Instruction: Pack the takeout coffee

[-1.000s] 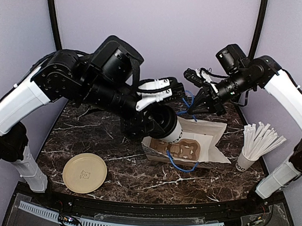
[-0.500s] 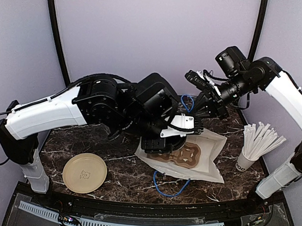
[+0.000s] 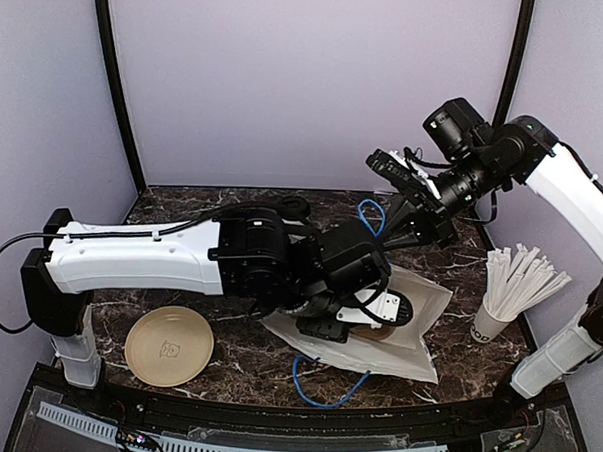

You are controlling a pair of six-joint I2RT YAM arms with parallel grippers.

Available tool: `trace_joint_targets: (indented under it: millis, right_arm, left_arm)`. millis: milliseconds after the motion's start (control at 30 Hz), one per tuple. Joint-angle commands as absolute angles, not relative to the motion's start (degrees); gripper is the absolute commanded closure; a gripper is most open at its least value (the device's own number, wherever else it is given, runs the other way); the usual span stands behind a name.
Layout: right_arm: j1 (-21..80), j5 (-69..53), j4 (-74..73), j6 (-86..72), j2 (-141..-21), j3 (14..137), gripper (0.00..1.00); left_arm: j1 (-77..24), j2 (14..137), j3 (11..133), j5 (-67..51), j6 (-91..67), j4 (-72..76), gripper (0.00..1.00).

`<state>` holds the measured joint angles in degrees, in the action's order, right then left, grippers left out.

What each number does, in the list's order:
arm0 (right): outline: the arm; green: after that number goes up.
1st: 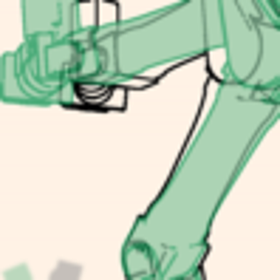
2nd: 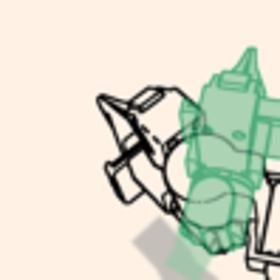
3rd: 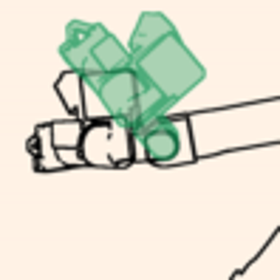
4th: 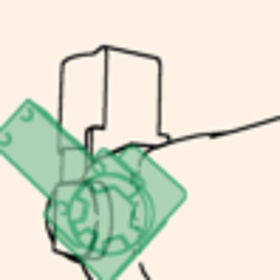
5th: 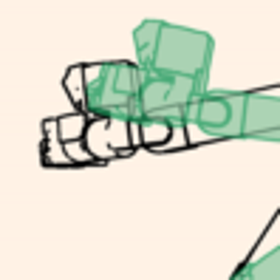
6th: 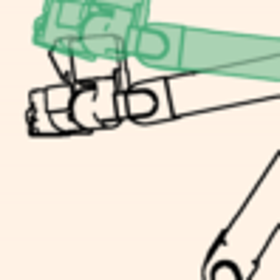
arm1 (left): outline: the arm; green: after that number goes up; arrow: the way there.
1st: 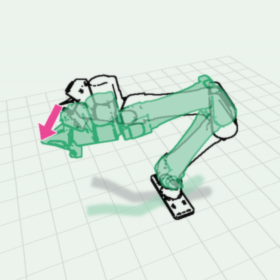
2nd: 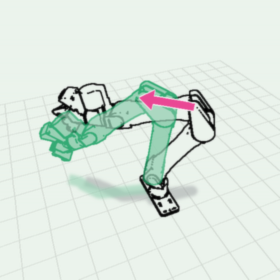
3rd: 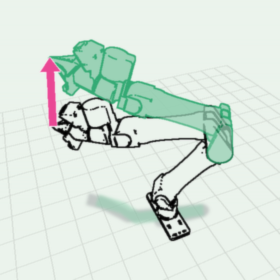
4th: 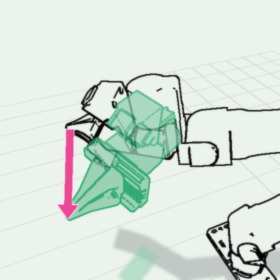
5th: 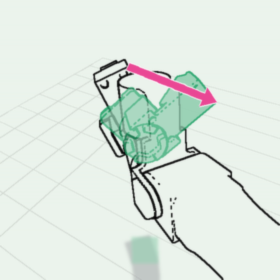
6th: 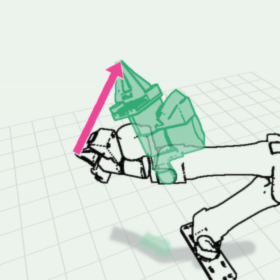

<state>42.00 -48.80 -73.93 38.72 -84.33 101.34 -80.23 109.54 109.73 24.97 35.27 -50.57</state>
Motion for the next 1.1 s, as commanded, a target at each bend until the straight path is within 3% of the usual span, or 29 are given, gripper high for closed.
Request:
trace_joint_targets:
  millis: [0, 600, 1067]
  right_arm:
    - [43.2, -51.3, -74.7, 39.7, -85.2, 102.8, 1.0]
    - [44.0, -51.9, -75.5, 40.2, -86.0, 103.4, 1.0]
    - [44.0, -51.3, -75.6, 40.1, -86.8, 104.1, 1.0]
  left_arm:
    - [-81.0, 108.8, 106.7, 29.0, 37.9, -49.8, 0.34]
    - [-82.1, 106.7, 97.2, 39.3, 41.6, -45.3, 0.36]
    - [-78.6, 103.6, 91.0, 35.4, 43.4, -36.1, 0.37]
